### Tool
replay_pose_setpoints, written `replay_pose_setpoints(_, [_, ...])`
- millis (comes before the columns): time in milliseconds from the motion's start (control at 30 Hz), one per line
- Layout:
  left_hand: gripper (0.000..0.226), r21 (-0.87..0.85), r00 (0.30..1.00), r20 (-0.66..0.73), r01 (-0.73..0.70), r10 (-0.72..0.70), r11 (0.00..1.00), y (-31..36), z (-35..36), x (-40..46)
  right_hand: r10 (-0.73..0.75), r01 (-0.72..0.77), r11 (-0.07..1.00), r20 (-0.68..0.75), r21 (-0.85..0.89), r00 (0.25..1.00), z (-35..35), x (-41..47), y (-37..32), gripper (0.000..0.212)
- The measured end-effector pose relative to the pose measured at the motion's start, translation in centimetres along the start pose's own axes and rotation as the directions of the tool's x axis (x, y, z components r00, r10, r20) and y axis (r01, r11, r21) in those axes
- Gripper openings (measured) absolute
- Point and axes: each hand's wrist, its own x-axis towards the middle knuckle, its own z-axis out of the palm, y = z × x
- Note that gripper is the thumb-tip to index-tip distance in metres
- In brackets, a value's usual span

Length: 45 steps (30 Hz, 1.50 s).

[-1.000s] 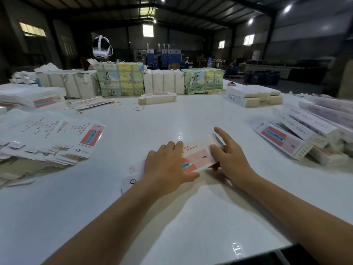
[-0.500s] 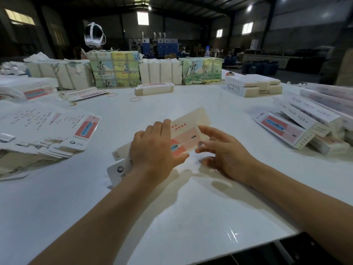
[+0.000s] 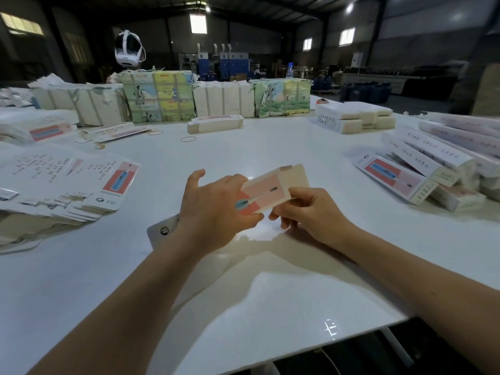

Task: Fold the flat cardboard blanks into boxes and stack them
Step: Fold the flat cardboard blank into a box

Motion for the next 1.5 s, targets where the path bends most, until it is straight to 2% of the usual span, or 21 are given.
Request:
replay_pose_setpoints(100, [0.070, -0.007, 0.987, 0.146, 0.064, -0.062, 0.998, -0.1, -0.1, 0.2, 0.000, 0.000, 1.000, -0.015, 0.004, 1.000, 0.1, -0.1, -0.2, 0.023])
replay_pose_setpoints(167, [0.076, -0.039, 0.976, 0.191, 0.113, -0.103, 0.993, -0.4, 0.0, 0.2, -0.013, 0.012, 1.000, -0.040, -0.021, 0.999, 0.3, 0.0, -0.2, 0.026])
replay_pose_setpoints(300, [0.063, -0.153, 0.975, 0.170, 0.169, -0.142, 0.974, -1.3, -0.2, 0.1, -0.056, 0.048, 0.998, -0.323, -0.033, 0.945, -0.2, 0.2, 0.0, 0.022])
replay_pose_setpoints(367, [0.061, -0.156, 0.973, 0.155, 0.194, -0.170, 0.969, -1.5, -0.2, 0.2, -0.092, 0.078, 0.996, -0.391, -0.051, 0.916, -0.2, 0.0, 0.0, 0.022])
replay_pose_setpoints(500, [0.051, -0.140, 0.974, 0.143, 0.195, -0.175, 0.971, -1.6, 0.1, 0.2, -0.114, 0.111, 0.993, -0.361, -0.031, 0.925, 0.6, -0.1, -0.2, 0.027])
replay_pose_setpoints(733, [0.061, -0.107, 0.980, 0.148, 0.146, -0.130, 0.984, -0.8, 0.8, 0.1, -0.083, 0.085, 0.996, -0.297, -0.008, 0.951, 1.1, -0.3, -0.4, 0.028])
replay_pose_setpoints(900, [0.064, -0.122, 0.980, 0.170, 0.121, -0.100, 0.985, -0.9, 0.9, -0.1, -0.015, 0.012, 1.000, -0.229, -0.018, 0.973, 0.8, -0.4, -0.3, 0.062])
replay_pose_setpoints(967, [0.066, -0.115, 0.981, 0.176, 0.107, -0.085, 0.988, -0.8, 0.8, -0.2, -0.002, -0.011, 0.998, -0.209, -0.059, 0.978, 1.0, -0.4, -0.3, 0.058])
replay_pose_setpoints(1133, [0.065, -0.138, 0.986, 0.151, 0.098, -0.077, 0.986, -0.7, 0.6, -0.2, -0.068, 0.054, 0.997, -0.244, -0.061, 0.967, 0.9, -0.4, -0.5, 0.026])
replay_pose_setpoints(1433, [0.073, -0.134, 0.993, 0.103, 0.063, -0.049, 0.989, -0.4, 0.7, -0.2, -0.159, 0.126, 0.973, -0.170, -0.192, 0.973, 1.3, -0.4, -0.8, 0.041])
replay_pose_setpoints(1500, [0.075, -0.153, 0.993, 0.104, 0.068, -0.052, 0.986, -0.4, 0.6, -0.2, -0.216, 0.144, 0.942, -0.217, -0.303, 0.952, 1.2, -0.5, -0.9, 0.034])
